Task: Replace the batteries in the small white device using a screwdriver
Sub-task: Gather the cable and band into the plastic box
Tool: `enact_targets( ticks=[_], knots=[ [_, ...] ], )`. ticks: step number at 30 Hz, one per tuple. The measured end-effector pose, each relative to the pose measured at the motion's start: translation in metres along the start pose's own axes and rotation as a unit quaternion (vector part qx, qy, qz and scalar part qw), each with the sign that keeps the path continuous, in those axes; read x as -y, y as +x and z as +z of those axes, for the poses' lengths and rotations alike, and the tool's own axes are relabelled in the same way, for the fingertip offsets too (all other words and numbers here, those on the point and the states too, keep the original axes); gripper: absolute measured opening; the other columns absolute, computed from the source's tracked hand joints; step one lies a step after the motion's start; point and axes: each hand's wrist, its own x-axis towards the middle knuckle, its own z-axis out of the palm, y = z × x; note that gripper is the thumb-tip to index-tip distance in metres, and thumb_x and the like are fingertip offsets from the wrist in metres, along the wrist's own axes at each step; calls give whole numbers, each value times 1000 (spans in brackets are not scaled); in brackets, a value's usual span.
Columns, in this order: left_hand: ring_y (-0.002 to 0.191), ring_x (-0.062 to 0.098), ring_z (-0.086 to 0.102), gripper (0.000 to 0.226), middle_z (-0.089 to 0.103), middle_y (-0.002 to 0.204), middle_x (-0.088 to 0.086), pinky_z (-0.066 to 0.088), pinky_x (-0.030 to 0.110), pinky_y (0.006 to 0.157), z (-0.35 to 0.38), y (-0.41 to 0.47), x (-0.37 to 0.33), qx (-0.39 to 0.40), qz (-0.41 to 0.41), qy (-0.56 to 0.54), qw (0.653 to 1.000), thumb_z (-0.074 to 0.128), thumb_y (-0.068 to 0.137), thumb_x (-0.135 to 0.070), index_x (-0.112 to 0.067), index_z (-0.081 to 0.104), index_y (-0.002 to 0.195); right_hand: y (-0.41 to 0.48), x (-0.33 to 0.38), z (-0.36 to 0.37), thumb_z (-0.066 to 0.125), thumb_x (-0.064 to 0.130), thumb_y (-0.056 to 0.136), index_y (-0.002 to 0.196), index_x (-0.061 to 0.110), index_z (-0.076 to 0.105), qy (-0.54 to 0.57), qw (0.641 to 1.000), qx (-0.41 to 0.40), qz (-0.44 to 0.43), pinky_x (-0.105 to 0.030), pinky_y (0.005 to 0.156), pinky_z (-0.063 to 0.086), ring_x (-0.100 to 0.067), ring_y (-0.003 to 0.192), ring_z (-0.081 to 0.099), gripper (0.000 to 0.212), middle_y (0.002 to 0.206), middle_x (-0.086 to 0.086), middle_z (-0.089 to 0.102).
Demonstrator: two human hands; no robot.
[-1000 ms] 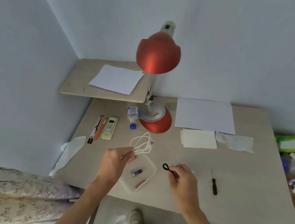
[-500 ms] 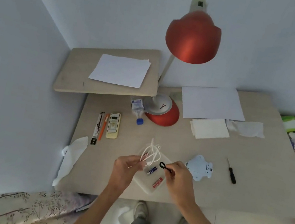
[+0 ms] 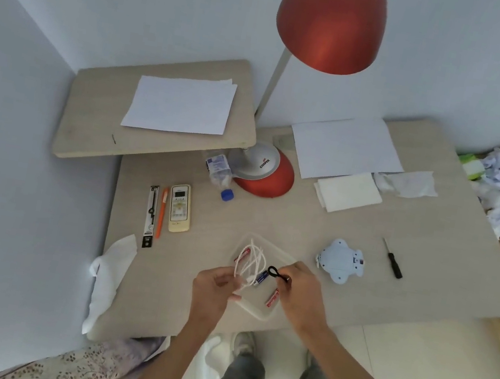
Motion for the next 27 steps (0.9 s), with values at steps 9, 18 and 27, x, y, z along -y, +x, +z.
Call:
enact_targets(
  ticks=[9, 18, 27],
  knots=[
    [88, 14, 79, 37, 80, 107, 3, 67, 37, 70, -13, 4, 4, -31, 37, 94, 994, 86, 86, -3, -7, 77, 122, -3, -10, 7, 73, 13, 93, 101, 19, 77, -9, 1000, -4, 10, -37, 75, 57, -14, 75, 63, 11, 95, 4, 62],
    [93, -1, 74, 38, 78, 110, -13, 63, 28, 90, -24, 6, -17, -62, 69, 153, 984, 86, 88, -17, -18, 77, 125, -10, -11, -5, 79, 14, 91, 118, 13, 77, 7, 1000, -24, 2, -25, 77, 52, 0, 65, 58, 27, 101, 9, 61],
    [123, 6, 64, 37, 71, 134, -7, 49, 26, 111, -18, 10, -43, -48, 270, 334, 902, 72, 99, -30, -24, 71, 136, -11, -35, -63, 78, 14, 94, 119, 12, 76, 12, 990, -128, 52, -20, 76, 47, -2, 65, 61, 25, 102, 6, 65]
  ],
)
